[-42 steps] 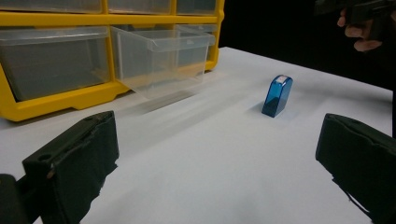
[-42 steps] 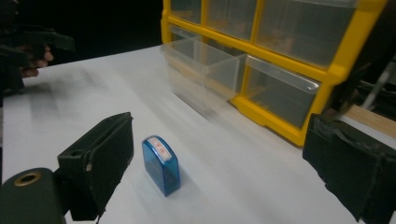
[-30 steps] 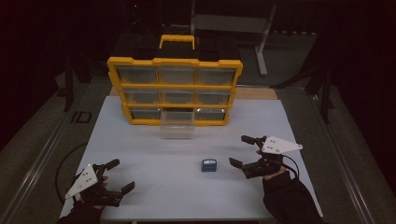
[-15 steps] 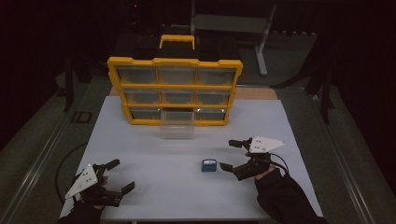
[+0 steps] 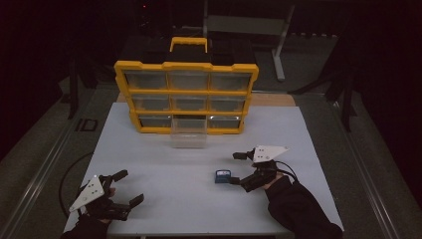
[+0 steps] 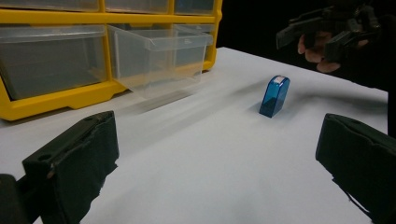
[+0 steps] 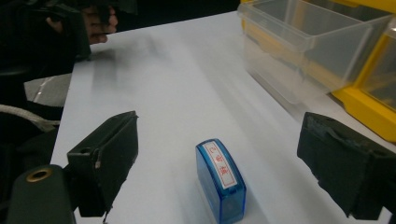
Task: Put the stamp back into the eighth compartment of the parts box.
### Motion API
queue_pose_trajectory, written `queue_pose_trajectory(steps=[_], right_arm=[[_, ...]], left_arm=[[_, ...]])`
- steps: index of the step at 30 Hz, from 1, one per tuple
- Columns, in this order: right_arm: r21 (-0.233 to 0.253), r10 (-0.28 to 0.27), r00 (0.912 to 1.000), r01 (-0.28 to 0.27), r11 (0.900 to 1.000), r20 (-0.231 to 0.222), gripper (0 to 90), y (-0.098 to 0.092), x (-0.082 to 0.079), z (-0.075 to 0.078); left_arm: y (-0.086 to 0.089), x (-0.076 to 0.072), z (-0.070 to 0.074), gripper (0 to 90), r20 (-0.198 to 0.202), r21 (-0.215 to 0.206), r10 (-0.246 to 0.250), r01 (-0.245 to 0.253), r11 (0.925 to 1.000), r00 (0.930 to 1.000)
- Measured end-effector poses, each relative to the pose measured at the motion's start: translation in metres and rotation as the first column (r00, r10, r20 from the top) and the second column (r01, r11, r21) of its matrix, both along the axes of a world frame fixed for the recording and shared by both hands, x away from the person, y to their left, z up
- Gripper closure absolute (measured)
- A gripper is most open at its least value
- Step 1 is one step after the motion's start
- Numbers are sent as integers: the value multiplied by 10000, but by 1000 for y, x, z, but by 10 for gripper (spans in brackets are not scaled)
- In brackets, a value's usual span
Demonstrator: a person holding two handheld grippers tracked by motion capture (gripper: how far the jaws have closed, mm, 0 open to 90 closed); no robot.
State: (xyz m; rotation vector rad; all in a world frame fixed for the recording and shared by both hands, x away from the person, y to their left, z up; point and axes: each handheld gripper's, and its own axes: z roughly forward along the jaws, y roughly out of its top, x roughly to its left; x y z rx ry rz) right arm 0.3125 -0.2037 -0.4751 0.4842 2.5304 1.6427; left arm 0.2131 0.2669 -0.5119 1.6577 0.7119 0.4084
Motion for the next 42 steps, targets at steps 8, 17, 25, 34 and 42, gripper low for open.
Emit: queue_pose_trajectory(steps=[8, 17, 25, 34, 42], right_arm=[[-495, 622, 9960, -654, 9966, -641, 129, 4, 11, -14], [-1463, 1238, 9853, -1405, 9792, -1176, 213, 7, 20, -35], [-1805, 1786, 9787, -1947, 9641, -1016, 426, 7, 26, -43], [-2024, 2205, 9697, -2380, 9500, -1054, 499, 13, 31, -49], [-2341, 2545, 9615, -2722, 9333, -1035, 614, 19, 35, -52]], left_arm=[[0, 0, 0, 1, 4, -15, -19, 19, 10000, 10000], [0, 0, 0, 1, 6, -54, -46, 46, 10000, 10000], [0, 0, 0, 1, 4, -47, -62, 62, 10000, 10000], [0, 0, 0, 1, -15, -60, -70, 70, 10000, 10000], [1, 0, 0, 1, -22, -84, -62, 62, 9999, 10000]])
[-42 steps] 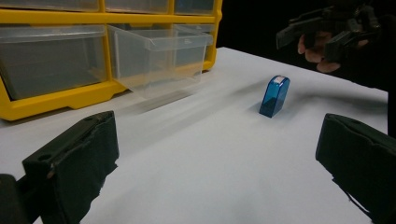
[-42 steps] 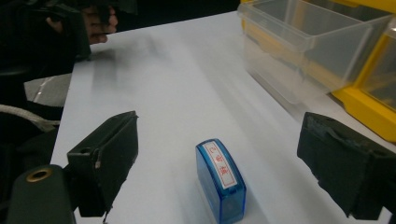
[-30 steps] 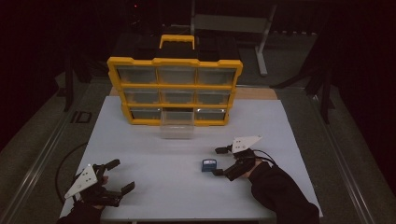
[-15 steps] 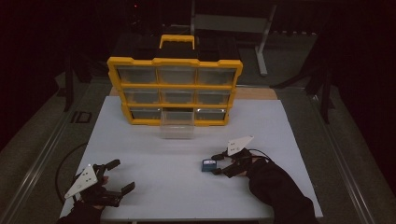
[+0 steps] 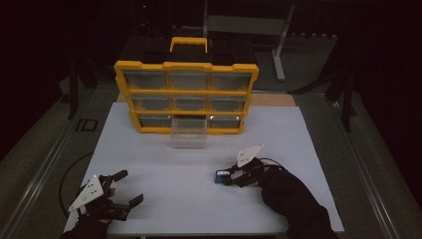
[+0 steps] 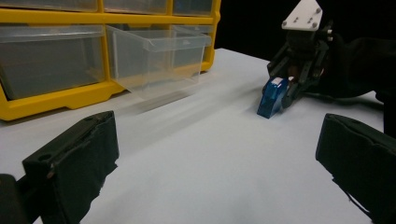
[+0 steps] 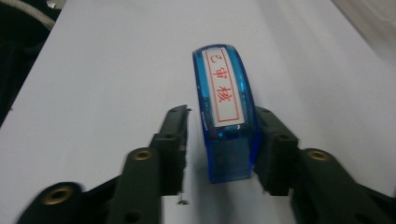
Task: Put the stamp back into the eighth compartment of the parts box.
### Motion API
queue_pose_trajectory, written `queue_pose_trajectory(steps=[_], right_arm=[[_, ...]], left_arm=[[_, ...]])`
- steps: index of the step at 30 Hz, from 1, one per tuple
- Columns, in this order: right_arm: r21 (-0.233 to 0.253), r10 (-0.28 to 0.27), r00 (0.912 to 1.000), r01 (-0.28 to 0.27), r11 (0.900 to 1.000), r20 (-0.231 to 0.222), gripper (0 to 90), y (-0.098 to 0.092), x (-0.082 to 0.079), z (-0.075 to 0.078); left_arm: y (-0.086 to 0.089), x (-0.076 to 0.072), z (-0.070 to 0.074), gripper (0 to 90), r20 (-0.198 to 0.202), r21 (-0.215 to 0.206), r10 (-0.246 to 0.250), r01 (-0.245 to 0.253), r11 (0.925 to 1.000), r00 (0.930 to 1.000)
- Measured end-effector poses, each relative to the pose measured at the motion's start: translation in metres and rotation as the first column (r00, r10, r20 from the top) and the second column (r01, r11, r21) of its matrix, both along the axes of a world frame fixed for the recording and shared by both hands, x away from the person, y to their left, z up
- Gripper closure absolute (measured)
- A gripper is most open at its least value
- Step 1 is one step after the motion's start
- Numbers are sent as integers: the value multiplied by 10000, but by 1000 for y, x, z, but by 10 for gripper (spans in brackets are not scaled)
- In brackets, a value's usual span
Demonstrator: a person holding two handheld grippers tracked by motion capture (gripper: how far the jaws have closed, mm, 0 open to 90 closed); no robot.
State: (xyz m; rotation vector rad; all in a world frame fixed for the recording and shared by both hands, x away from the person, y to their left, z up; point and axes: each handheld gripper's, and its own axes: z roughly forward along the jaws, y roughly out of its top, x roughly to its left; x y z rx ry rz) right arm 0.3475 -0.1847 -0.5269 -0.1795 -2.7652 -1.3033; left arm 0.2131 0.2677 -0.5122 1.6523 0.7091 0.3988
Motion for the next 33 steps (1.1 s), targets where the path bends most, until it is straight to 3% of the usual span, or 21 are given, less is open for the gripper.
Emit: queue_pose_trajectory(steps=[12, 17, 24, 30, 33], right_arm=[[-121, 18, 9998, -15, 9999, 201, 640, 0, 1, -8], [-206, 186, 9981, -174, 9996, 585, 687, 1, -2, -7], [-204, 217, 9970, -203, 9996, 744, 695, 1, -3, -7], [-143, 199, 9963, -187, 9997, 836, 696, 0, -4, 0], [106, -82, 9965, 73, 9999, 832, 697, -3, -3, 12]], left_arm=[[1, 0, 0, 1, -18, 11, 25, -25, 10000, 10000], [0, 0, 0, 1, 7, 56, 38, -38, 10000, 10000], [0, 0, 1, 1, 27, 54, 38, -38, 10000, 10000], [1, -1, 2, 1, -11, -113, 10, -10, 9999, 10000], [2, 0, 1, 1, -23, -68, 39, -39, 10000, 10000]])
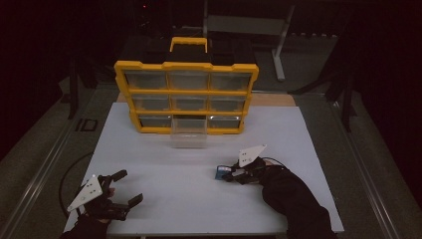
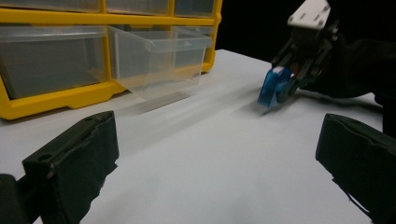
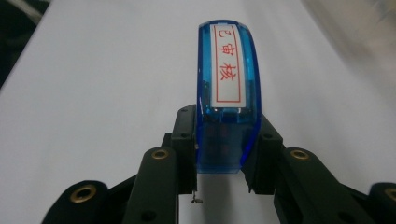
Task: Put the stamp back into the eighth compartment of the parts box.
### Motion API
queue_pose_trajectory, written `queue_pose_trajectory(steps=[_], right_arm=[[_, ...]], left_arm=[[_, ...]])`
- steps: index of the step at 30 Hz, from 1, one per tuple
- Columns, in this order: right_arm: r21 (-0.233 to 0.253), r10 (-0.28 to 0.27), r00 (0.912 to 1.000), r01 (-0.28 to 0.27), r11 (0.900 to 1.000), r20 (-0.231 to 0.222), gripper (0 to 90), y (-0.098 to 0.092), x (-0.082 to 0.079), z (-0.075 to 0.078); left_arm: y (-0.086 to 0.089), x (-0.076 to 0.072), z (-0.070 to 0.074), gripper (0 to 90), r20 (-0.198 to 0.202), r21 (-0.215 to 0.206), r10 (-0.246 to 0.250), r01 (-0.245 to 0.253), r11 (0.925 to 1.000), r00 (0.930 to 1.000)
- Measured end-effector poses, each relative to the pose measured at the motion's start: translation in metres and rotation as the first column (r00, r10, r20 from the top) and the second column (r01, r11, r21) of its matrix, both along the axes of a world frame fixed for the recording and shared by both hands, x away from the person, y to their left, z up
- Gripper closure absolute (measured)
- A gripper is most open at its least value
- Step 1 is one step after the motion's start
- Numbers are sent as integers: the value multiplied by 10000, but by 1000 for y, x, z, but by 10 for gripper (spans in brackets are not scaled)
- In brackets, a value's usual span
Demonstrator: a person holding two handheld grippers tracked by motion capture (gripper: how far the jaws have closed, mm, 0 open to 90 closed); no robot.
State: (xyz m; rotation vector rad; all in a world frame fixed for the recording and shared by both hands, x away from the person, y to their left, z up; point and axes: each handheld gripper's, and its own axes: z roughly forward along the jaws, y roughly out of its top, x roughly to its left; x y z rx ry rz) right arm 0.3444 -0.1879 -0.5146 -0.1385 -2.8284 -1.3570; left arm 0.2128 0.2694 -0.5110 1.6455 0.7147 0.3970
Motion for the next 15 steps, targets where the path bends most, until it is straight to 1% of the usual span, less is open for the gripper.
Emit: queue_pose_trajectory(steps=[1, 2, 3, 4, 5, 6, 7, 8, 9, 10, 11, 12, 13, 14, 15], right_arm=[[0, 0, 10000, 0, 10000, 0, 697, 0, 0, 0], [55, -121, 9998, 120, 9999, 150, 697, -1, -1, 7], [136, -143, 9999, 142, 9998, 53, 697, -1, 0, 10], [-2, -155, 9998, 155, 9999, 87, 697, -1, -1, 13], [-2, -155, 9998, 155, 9999, 87, 697, -1, -1, 13], [11, -348, 9994, 348, 9994, 52, 697, -2, 0, 17], [-42, -300, 9994, 301, 9995, 148, 697, -3, 0, 20], [5, -411, 9987, 411, 9992, 286, 697, -4, -1, 24], [5, -411, 9987, 411, 9992, 286, 697, -4, -1, 24], [105, -554, 9980, 551, 9984, 289, 697, -6, 1, 31], [105, -554, 9980, 551, 9984, 289, 697, -6, 1, 31], [180, -619, 9979, 616, 9979, 176, 697, -8, 3, 36], [180, -619, 9979, 616, 9979, 176, 697, -8, 3, 36], [130, -763, 9964, 758, 9970, 367, 697, -9, 4, 42], [130, -763, 9964, 758, 9970, 367, 697, -9, 4, 42]], left_arm=[[0, 0, 0, 1, 0, 0, 0, 0, 10000, 10000], [0, 0, 0, 1, -77, 8, 11, -11, 10000, 10000], [0, 1, 0, 1, -54, -3, 20, -20, 10000, 10000], [0, 1, 0, 1, 15, 73, 55, -56, 10000, 10000], [0, 1, 0, 1, 15, 73, 55, -56, 10000, 10000], [0, 1, 0, 1, -77, -5, 19, -19, 10000, 10000], [-1, 0, 0, 1, -5, 114, 37, -37, 9999, 10000], [-1, 1, -1, 1, -4, 167, 40, -40, 9999, 10000], [-1, 1, -1, 1, -4, 167, 40, -40, 9999, 10000], [-1, 1, 0, 1, -72, 72, 54, -53, 10000, 10000], [-1, 1, 0, 1, -72, 72, 54, -53, 10000, 10000], [-1, 1, 0, 1, -42, 102, 73, -72, 9999, 10000], [-1, 1, 0, 1, -42, 102, 73, -72, 9999, 10000], [-1, 1, 0, 1, -27, 91, 92, -92, 9999, 10000], [-1, 1, 0, 1, -27, 91, 92, -92, 9999, 10000]])
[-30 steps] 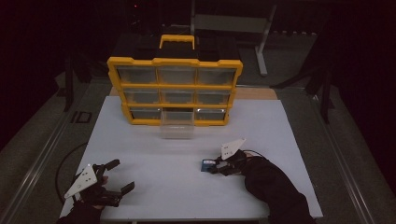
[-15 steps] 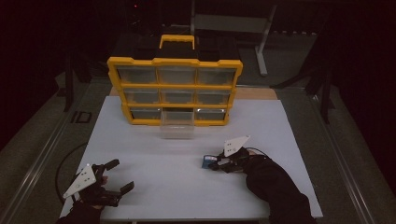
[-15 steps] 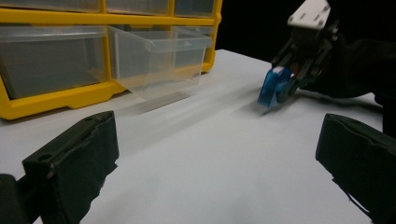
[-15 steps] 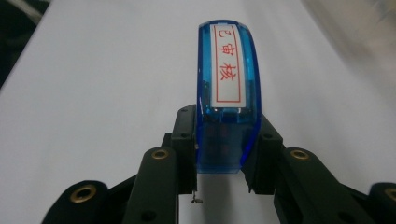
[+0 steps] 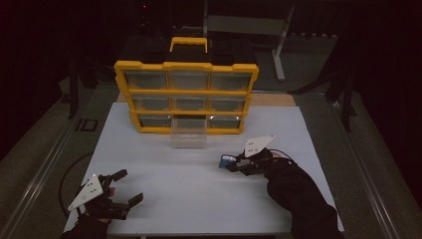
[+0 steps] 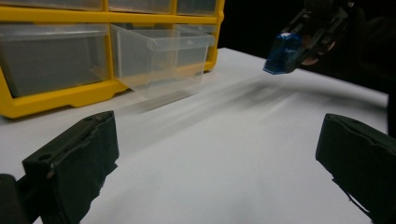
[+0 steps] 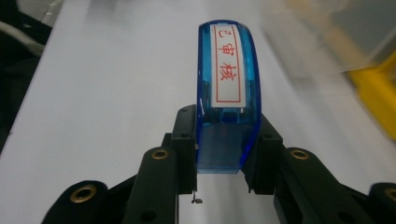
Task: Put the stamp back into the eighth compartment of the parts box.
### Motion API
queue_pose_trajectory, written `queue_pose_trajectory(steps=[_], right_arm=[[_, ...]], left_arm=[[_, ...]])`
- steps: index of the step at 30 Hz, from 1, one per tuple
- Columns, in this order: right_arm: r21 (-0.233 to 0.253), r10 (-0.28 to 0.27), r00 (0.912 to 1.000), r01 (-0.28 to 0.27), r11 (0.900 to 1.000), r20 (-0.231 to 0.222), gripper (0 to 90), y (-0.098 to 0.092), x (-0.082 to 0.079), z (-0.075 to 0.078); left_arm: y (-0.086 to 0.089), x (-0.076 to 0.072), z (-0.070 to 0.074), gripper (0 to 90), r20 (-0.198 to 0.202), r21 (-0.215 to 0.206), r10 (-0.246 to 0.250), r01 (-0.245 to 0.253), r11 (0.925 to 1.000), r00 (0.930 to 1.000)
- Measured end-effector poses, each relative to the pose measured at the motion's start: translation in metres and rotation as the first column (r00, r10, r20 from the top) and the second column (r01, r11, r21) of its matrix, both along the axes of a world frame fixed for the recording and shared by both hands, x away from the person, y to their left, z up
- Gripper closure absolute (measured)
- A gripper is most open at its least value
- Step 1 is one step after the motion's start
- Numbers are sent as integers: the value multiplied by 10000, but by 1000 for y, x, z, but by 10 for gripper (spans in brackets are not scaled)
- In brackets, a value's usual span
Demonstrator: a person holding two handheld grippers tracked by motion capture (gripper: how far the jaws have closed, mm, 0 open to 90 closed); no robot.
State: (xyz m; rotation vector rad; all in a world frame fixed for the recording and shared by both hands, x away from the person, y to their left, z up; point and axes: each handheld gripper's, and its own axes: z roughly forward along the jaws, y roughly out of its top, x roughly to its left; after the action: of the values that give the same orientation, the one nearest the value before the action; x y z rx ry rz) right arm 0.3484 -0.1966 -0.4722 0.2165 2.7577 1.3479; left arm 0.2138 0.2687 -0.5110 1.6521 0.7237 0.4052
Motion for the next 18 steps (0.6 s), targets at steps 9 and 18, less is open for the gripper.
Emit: queue_pose_trajectory(steps=[9, 18], right_arm=[[-180, -367, 9993, 367, 9992, -21, 697, 7, 7, 26], [58, -594, 9982, 593, 9982, 107, 697, 22, 20, 51]], left_arm=[[-1, -1, 1, 1, -20, 9, -57, 57, 10000, 10000], [-3, 0, -1, 1, 1, 91, -166, 166, 9998, 9999]])
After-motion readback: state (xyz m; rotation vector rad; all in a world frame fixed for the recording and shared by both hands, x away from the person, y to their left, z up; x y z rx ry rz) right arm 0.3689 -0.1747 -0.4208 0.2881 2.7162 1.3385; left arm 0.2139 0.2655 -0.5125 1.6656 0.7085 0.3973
